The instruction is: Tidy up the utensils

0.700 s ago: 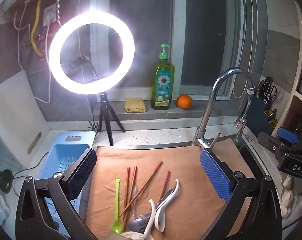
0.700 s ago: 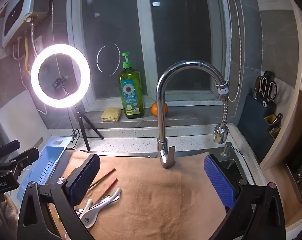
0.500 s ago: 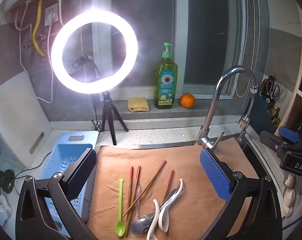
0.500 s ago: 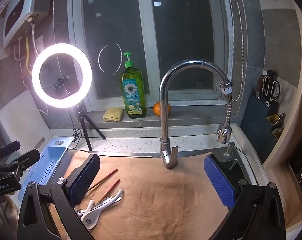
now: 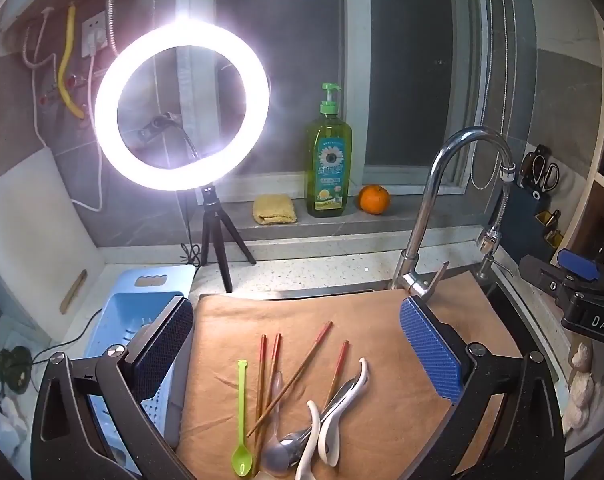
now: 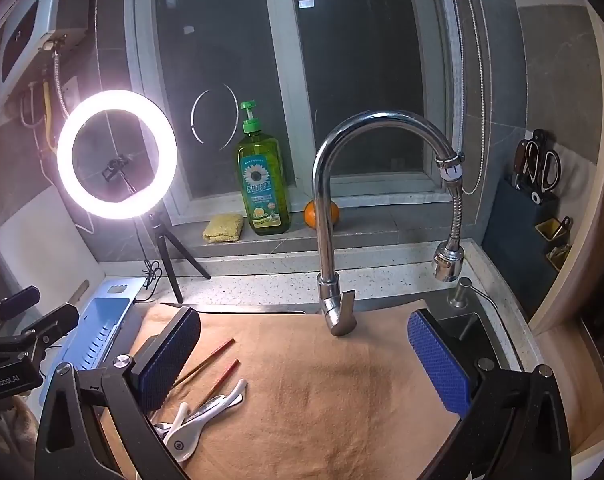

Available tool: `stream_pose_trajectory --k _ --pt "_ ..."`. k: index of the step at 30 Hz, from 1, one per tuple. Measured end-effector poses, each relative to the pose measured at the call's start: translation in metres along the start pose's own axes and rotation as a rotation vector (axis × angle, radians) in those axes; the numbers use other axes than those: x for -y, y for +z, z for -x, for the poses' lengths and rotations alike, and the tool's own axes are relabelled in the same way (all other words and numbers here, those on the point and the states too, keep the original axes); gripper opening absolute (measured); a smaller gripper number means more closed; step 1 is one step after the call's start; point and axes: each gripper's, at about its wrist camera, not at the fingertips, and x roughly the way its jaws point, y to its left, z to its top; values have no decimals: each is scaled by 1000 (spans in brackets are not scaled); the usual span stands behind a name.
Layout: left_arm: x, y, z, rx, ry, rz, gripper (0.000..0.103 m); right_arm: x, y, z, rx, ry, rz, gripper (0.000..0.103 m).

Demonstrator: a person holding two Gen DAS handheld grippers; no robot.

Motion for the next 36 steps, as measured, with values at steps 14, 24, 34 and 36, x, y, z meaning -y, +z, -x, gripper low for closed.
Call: stream_pose_trajectory --k 14,24,34,36 --pt "1 2 -5 -12 3 -5 103 0 3 -5 -10 6 2 103" --pt "3 4 -9 -17 0 -10 103 4 2 -11 -19 0 -11 103" --pt "9 5 -17 -30 -7 -27 103 9 1 -15 -31 -4 -22 103" --pt "9 4 -17 -33 -8 -29 103 10 0 -17 -34 -4 -25 103"
